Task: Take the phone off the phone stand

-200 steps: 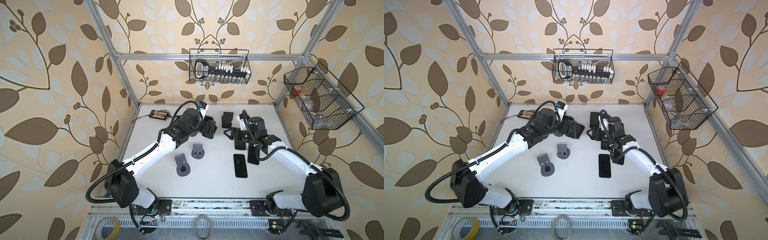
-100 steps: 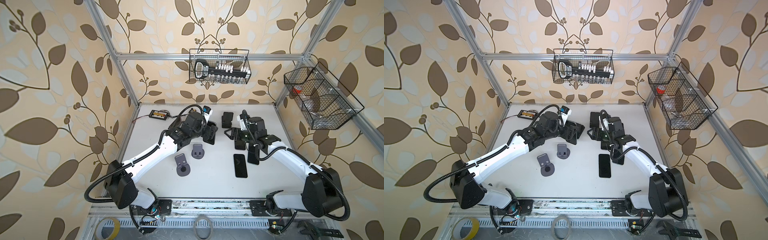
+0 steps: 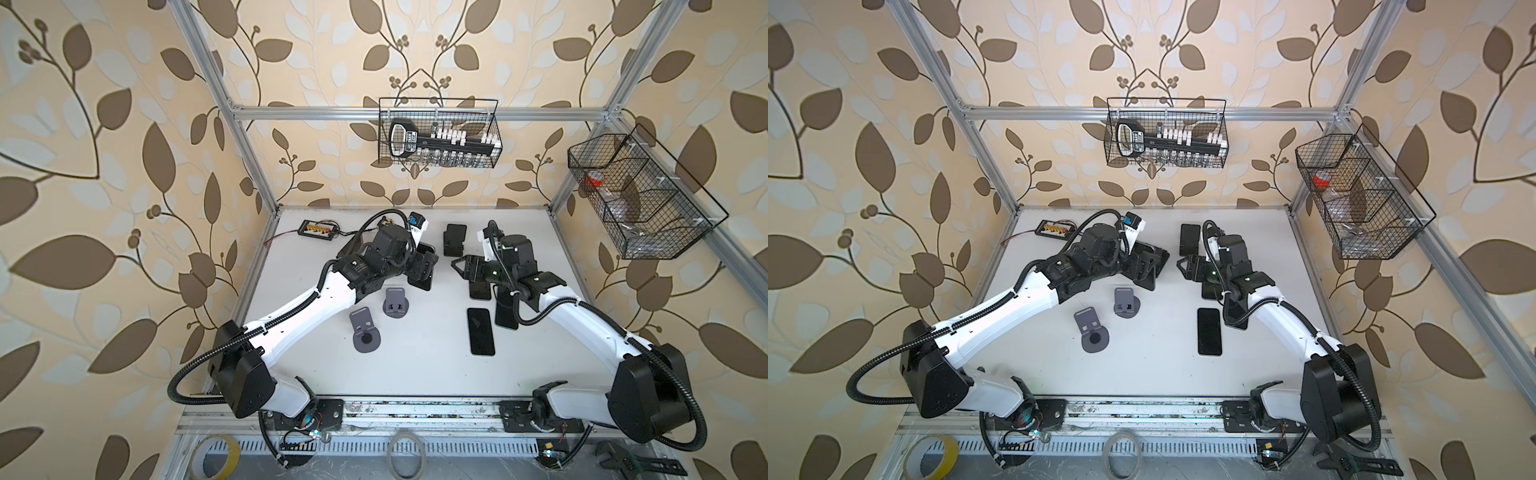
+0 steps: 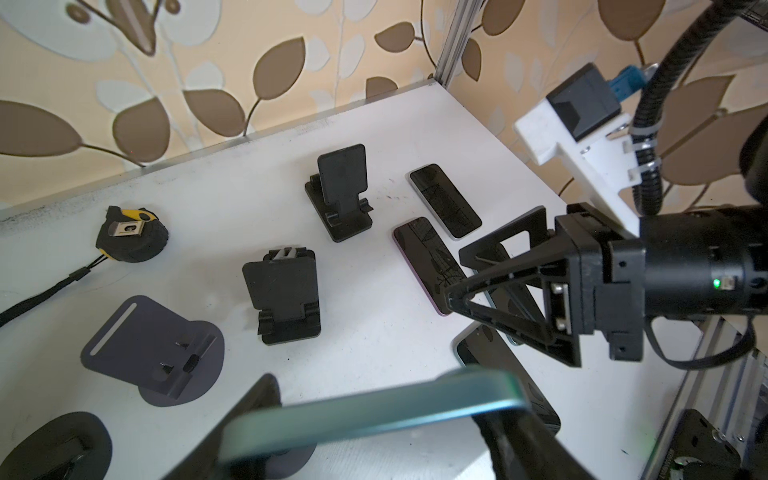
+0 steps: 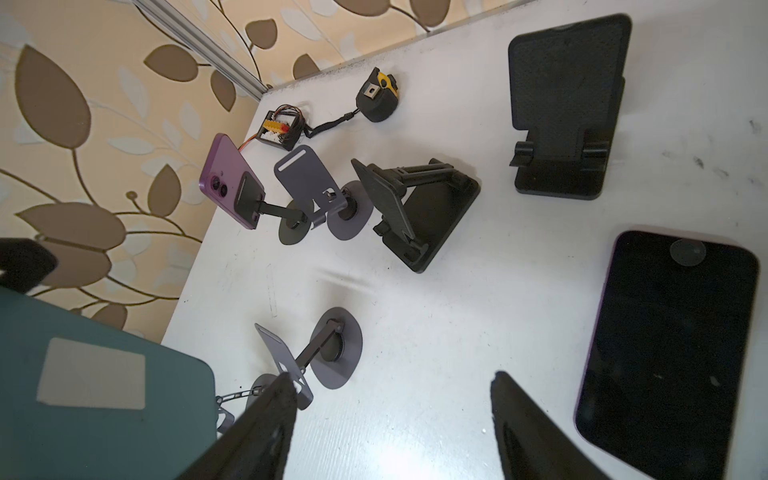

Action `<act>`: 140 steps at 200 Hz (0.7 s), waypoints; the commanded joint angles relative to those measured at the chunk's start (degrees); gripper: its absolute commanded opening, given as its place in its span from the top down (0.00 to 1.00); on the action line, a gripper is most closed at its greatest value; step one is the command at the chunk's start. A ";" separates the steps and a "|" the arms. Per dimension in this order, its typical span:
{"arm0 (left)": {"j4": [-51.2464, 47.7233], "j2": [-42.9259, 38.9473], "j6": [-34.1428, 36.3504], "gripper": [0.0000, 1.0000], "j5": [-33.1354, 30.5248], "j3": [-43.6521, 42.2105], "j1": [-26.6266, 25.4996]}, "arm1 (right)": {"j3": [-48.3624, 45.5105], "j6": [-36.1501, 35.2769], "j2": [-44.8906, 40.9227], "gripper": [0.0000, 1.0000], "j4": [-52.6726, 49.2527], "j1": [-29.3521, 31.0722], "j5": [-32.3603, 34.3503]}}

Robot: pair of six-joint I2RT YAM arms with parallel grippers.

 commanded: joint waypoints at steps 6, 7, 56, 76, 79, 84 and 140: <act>2.38 -0.86 -0.45 1.00 -0.95 3.74 -1.44 | -2.04 -0.08 -1.89 0.26 0.62 -0.05 1.68; 2.36 -0.84 -0.44 1.00 -1.03 3.80 -1.49 | -2.10 -0.12 -1.91 0.26 0.59 -0.05 1.79; 0.54 2.47 -1.12 1.00 -1.73 6.60 -3.05 | -4.12 0.59 -3.19 0.27 0.65 -0.05 2.77; -0.59 3.72 -1.60 1.00 -2.04 7.80 -3.38 | -5.03 0.87 -4.10 0.27 0.70 -0.06 3.23; -0.67 3.90 -1.67 1.00 -2.00 7.87 -3.40 | -5.23 0.96 -4.24 0.27 0.66 -0.10 3.34; -0.67 4.08 -1.82 1.00 -1.97 7.90 -3.48 | -5.44 0.90 -4.46 0.27 0.65 -0.14 3.39; -1.95 6.45 -2.01 1.00 -3.07 9.62 -4.36 | -7.07 0.72 -5.39 0.27 0.37 -0.14 3.26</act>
